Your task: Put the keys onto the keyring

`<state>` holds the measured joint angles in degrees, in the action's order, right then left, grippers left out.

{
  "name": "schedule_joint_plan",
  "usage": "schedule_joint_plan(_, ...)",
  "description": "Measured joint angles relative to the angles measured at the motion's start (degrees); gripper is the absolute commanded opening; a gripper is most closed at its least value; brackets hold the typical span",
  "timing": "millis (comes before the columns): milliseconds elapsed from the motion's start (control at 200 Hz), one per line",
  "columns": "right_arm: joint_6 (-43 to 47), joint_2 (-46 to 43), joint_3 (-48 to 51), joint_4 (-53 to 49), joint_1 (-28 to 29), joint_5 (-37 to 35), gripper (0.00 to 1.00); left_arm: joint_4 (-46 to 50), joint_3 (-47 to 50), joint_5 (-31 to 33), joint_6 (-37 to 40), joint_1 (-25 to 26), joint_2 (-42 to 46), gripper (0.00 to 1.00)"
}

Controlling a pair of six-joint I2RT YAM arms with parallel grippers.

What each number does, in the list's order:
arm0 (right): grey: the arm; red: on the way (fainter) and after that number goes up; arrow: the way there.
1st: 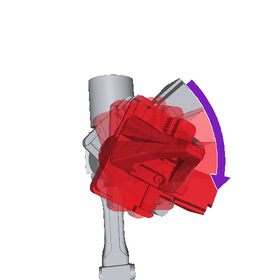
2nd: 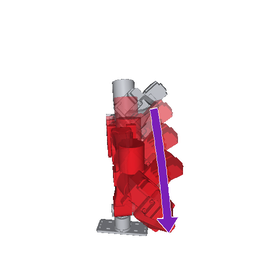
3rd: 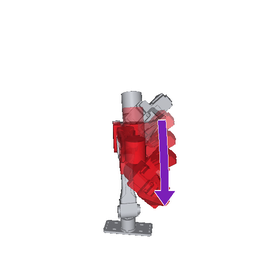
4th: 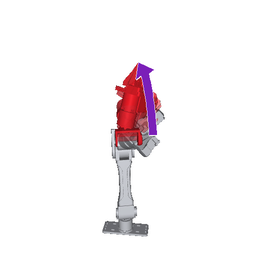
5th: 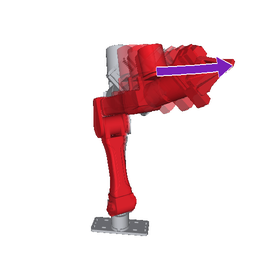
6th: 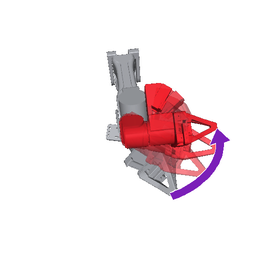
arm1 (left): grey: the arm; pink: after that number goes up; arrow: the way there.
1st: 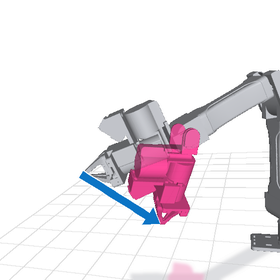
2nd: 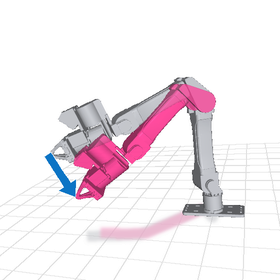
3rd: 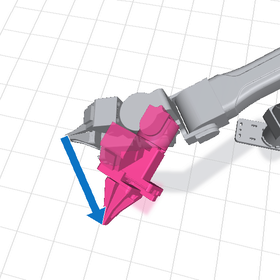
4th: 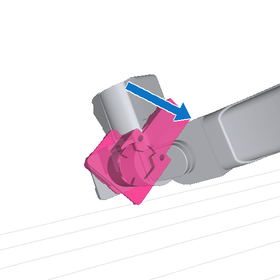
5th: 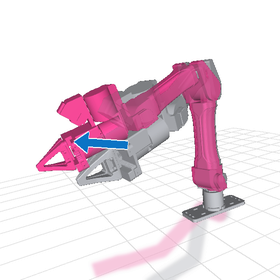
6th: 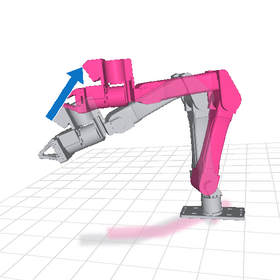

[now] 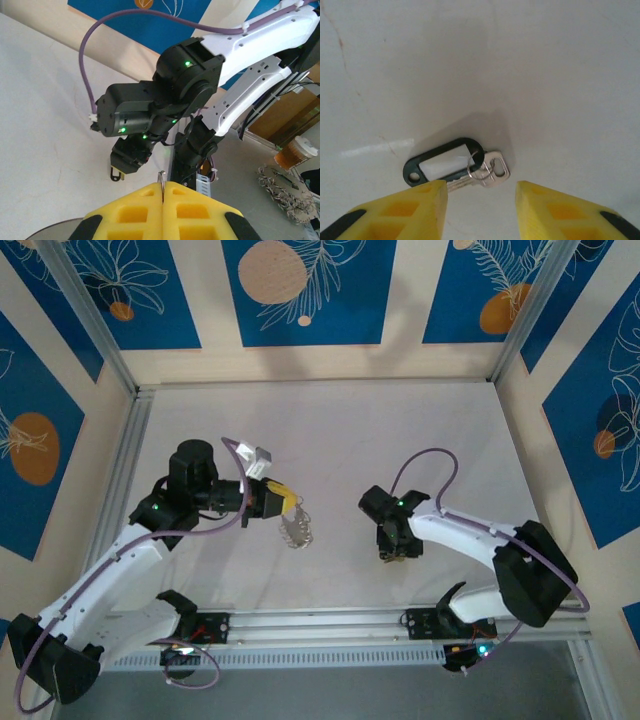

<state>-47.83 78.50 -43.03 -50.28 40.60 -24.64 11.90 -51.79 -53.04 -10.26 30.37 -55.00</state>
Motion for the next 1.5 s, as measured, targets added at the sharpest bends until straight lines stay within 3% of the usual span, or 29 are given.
schedule_joint_plan(280,2.03,3.1,0.0,2.62,-1.7,0.2,0.29,-0.22,0.02,-0.17,-0.35,-0.37,0.02,0.0)
schedule_joint_plan(1120,0.42,6.23,-0.72,2.95,-0.55,4.7,0.32,-2.97,1.11,-1.57,-1.88,-0.68,0.63,0.0)
schedule_joint_plan(1501,-1.64,6.25,-0.7,5.18,1.55,5.9,0.16,-3.91,1.2,-2.05,-2.93,-1.03,0.94,0.0)
